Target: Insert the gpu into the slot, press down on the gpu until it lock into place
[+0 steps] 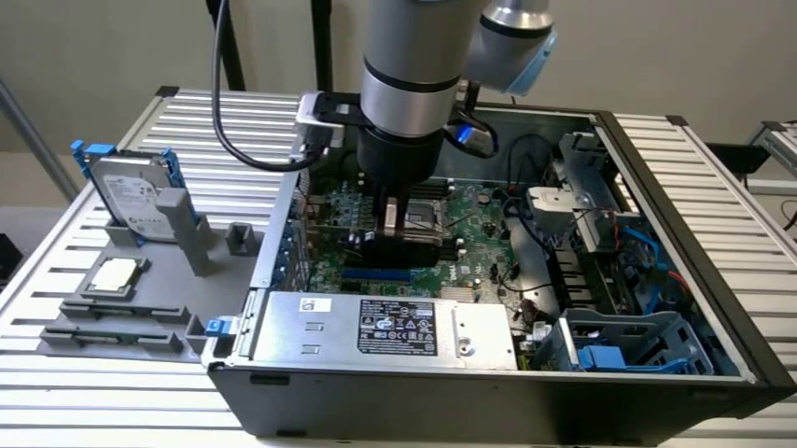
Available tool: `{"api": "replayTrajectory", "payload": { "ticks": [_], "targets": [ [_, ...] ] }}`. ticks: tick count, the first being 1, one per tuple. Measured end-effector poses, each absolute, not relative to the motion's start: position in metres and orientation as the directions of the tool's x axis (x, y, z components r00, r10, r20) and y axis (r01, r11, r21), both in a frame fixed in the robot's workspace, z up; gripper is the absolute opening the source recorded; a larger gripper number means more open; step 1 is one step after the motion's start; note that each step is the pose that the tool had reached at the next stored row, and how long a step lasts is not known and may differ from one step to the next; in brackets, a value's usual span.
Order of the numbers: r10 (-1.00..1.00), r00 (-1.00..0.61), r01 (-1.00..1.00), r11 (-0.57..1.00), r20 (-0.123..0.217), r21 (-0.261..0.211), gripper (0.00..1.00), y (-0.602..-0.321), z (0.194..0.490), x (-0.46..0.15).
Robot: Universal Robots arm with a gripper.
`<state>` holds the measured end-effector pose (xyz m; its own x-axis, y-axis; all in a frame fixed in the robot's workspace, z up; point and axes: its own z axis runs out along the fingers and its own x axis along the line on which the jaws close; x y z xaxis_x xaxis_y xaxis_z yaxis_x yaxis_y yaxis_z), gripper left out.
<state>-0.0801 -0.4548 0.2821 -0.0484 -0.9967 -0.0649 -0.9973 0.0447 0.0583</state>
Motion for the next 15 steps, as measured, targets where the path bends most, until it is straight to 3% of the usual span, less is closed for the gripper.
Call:
{"api": "replayTrajectory", "payload": {
  "ticks": [15],
  "targets": [
    [-0.996,-0.069,-0.996,0.065,-0.065,0.065,0.26,-0.4548,0.2773,-0.0815]
  ]
}}
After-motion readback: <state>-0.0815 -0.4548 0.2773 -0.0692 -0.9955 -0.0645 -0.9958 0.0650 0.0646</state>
